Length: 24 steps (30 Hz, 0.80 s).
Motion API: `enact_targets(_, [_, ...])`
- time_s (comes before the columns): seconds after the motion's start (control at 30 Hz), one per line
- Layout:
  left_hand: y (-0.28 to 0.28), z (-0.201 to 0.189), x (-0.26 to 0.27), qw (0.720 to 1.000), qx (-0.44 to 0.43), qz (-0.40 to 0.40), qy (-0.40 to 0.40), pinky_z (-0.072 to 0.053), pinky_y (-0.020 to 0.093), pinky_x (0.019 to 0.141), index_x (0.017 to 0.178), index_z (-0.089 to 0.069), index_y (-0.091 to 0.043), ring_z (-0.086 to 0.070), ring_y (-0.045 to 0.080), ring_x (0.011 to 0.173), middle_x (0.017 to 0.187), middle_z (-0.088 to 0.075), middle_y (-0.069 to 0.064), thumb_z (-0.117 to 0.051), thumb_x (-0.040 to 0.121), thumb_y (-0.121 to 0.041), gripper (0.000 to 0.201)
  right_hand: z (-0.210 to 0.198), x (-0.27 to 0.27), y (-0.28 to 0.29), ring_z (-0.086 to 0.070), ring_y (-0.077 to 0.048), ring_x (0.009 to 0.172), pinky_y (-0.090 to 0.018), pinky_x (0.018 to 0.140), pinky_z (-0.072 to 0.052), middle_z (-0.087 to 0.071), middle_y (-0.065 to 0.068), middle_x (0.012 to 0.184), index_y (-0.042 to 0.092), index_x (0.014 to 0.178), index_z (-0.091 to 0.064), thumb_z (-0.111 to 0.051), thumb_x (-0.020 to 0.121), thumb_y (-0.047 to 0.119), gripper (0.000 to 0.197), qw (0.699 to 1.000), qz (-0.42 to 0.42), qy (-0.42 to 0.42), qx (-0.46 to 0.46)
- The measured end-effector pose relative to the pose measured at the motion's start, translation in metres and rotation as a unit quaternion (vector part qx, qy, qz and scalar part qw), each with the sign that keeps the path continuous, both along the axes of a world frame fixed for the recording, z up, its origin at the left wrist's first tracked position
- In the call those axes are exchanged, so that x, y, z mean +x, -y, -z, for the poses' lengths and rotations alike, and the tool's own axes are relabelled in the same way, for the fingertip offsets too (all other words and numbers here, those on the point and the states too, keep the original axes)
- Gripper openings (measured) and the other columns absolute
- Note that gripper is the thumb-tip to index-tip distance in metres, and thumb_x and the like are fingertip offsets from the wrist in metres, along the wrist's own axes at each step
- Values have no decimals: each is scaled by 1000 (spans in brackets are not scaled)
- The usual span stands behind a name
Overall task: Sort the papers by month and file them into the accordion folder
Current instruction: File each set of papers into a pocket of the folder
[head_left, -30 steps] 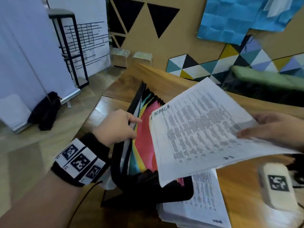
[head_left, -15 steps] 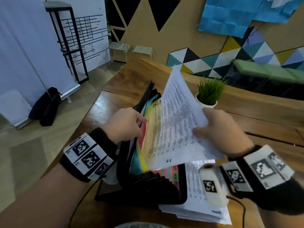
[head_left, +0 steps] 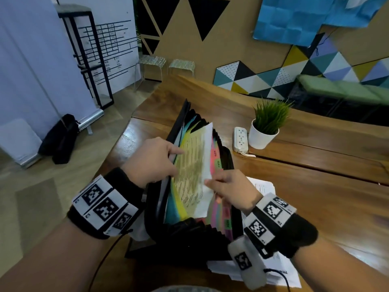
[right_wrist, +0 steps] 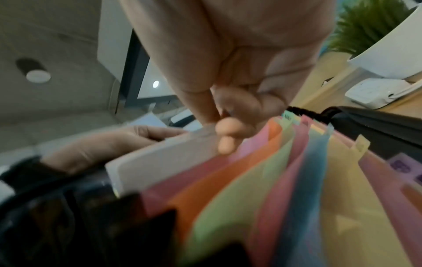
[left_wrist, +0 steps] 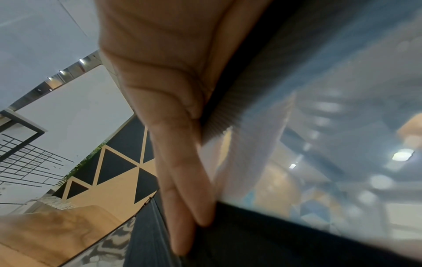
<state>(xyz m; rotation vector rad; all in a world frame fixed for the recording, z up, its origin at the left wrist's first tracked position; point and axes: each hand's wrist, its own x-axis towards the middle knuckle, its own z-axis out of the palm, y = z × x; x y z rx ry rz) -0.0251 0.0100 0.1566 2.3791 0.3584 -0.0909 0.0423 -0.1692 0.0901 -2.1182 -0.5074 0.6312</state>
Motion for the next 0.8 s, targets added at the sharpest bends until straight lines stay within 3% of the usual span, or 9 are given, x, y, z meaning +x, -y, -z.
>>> enact_targets(0.1, [0,0,-3,1000,-14,-8,4,-28,5,32,124,-63,-20,-42,-6,28,82,-48,-26,-71,73,3,56,5,-2,-13,-29,-3,31,-17,42,-30,-39,10,33,23,43,-58,-61,88,30,46,993,-88,33,-71])
enact_targets(0.23, [-14,-1,-4,999,-36,-38,6,-27,9,31,125,-62,-23,-41,-2,27,69,-57,-19,-72,73,3,59,-9,6,-11,-33,-2,33,-14,41,-30,-41,9,43,11,87,-69,-58,87,40,31,987,-137,45,-75])
enact_targets(0.37, [-39,-2,-4,995,-54,-77,37,-38,7,47,121,-63,-26,-52,-7,52,107,-63,-9,-74,72,3,58,-28,29,31,-40,-8,43,-18,38,-31,-50,4,57,19,96,-68,-57,89,31,18,993,30,-9,115])
enact_targets(0.43, [-49,-3,-7,989,-81,-111,53,-40,9,51,119,-65,-26,-52,-5,64,97,-62,-8,-75,71,3,57,-18,43,69,-44,-11,49,-20,42,-34,-52,-1,62,14,88,-67,-59,88,25,14,982,145,-9,117])
enact_targets(0.6, [-62,5,-14,988,-25,-137,68,-31,11,36,123,-62,-24,-38,3,30,46,-58,-7,-72,71,0,58,70,47,158,-55,-19,64,-29,58,-44,-59,-5,67,13,72,-58,-60,88,33,26,951,145,13,-273])
enact_targets(0.63, [-64,7,-13,989,11,-131,61,-37,13,43,129,-57,-25,-48,2,41,65,-65,-3,-72,71,-2,65,94,41,172,-58,-18,71,-27,61,-44,-60,-1,71,15,76,-58,-60,85,46,32,940,120,-7,-318])
enact_targets(0.7, [-68,11,-10,988,105,-104,40,-47,25,84,140,-40,-36,-56,21,111,130,-48,16,-71,70,-7,82,150,39,205,-62,-17,90,-28,77,-49,-65,0,95,20,100,-60,-49,61,83,75,934,119,-23,-336])
enact_targets(0.73, [-69,12,-8,987,138,-80,30,-34,36,106,142,-32,-44,-26,31,139,152,-17,14,-71,71,-7,88,173,39,218,-61,-18,96,-33,85,-49,-64,-2,107,24,111,-57,-37,49,95,96,928,123,-20,-350])
enact_targets(0.8, [-69,10,-4,985,171,-14,10,-8,49,116,139,-22,-54,21,27,143,155,26,2,-66,75,-5,92,198,41,224,-58,-22,104,-37,92,-47,-60,-5,118,28,120,-53,-20,33,103,119,913,158,-9,-377])
